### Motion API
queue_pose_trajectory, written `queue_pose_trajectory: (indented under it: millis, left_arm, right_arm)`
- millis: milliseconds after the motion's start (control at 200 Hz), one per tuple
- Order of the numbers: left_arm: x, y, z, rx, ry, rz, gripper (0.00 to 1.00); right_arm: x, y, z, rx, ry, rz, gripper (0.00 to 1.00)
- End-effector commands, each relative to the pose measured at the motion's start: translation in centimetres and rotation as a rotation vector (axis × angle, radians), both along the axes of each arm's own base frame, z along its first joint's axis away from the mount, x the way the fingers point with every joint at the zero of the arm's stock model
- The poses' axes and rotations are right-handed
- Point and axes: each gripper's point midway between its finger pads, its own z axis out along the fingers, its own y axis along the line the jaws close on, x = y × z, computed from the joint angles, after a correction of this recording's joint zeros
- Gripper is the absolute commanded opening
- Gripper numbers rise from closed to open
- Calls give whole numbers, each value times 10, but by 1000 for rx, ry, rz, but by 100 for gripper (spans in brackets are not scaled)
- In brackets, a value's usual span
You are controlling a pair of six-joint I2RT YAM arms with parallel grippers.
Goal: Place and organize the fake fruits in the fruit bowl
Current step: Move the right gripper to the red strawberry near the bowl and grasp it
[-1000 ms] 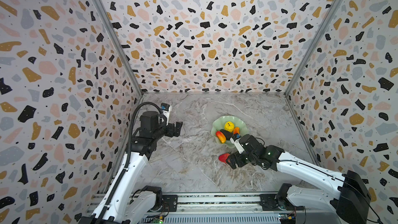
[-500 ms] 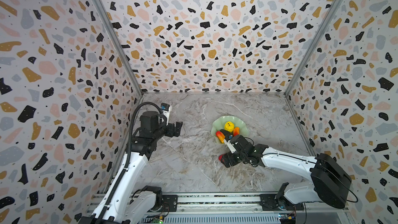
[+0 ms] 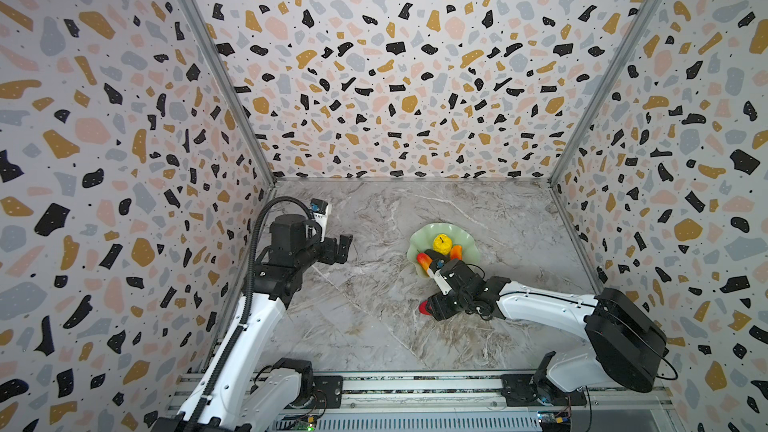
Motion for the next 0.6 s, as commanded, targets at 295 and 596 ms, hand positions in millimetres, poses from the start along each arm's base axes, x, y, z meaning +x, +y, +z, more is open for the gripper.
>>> queue_pose_trajectory:
  millis: [295,596]
  left_arm:
    - [1,1,5,-9,-32,2,100]
    - [1,1,5,-9,-31,3,100]
  right_arm:
    - [-6,-2,-1,-21,2,50,86]
    - [-2,4,-10,-48,8,57,84]
